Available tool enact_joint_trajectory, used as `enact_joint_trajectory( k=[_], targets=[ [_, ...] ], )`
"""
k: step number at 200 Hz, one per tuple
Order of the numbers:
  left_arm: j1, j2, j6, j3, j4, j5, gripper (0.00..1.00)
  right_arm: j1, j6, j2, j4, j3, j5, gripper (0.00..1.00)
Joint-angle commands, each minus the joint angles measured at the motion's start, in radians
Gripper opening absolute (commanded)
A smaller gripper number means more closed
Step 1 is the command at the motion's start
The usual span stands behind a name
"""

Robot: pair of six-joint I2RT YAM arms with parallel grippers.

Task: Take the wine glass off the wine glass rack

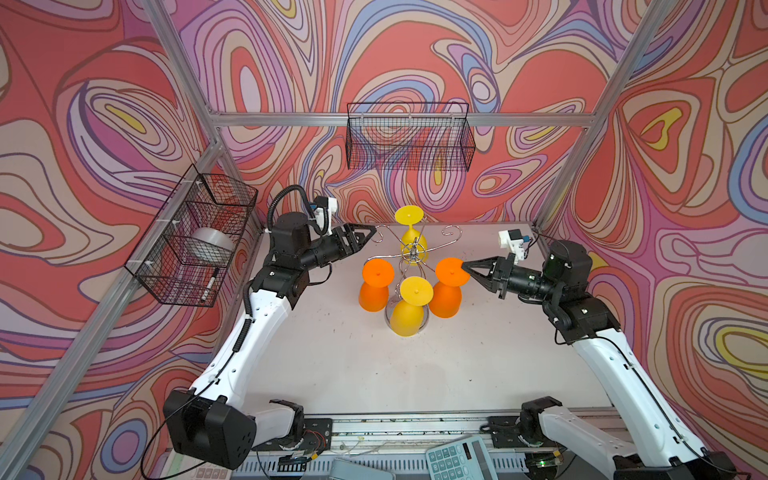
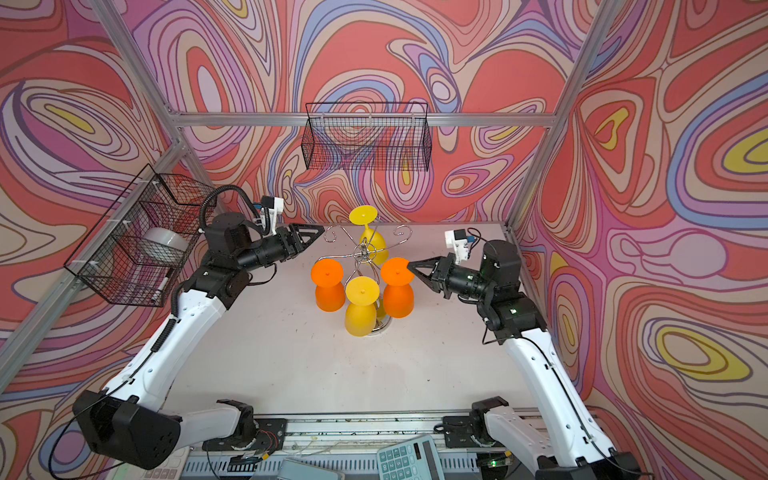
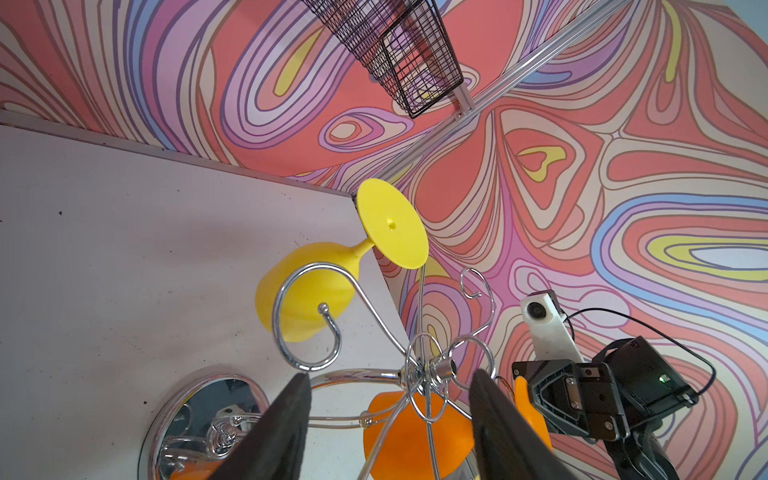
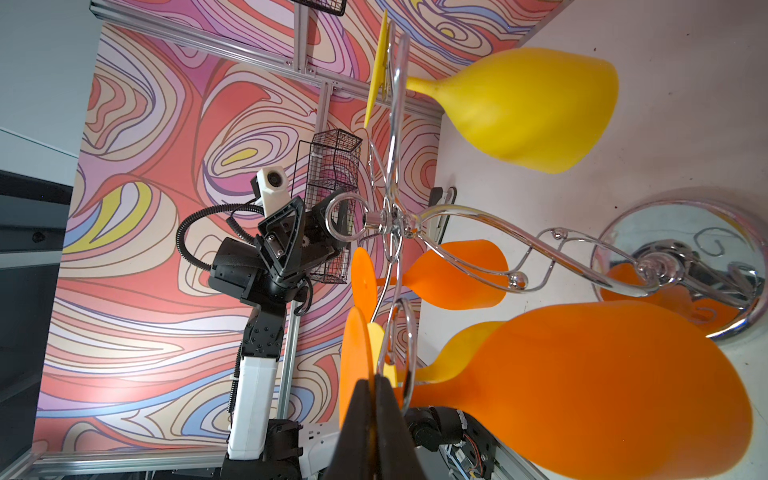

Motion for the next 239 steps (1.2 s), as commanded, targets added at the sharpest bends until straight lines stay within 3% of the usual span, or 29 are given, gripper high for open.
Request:
enact_joint_trajectory(
  k=[1,109,239],
  targets=[
    [-0.003,0.003,-0.005,-0.015,0.033,0.0,0.61,0.014,-0.019,0.005,0.004,0.026,0.021,0.0],
    [-0.009,-0.013,0.024,-0.012,0.007,-0.004,0.61,0.084,-0.048,0.103,0.02,0.115,0.101,0.0],
    [-0.011,-0.034,0.061,-0.005,-0.037,-0.007,0.61,0.089,-0.068,0.191,0.079,0.155,0.202,0.0]
  ],
)
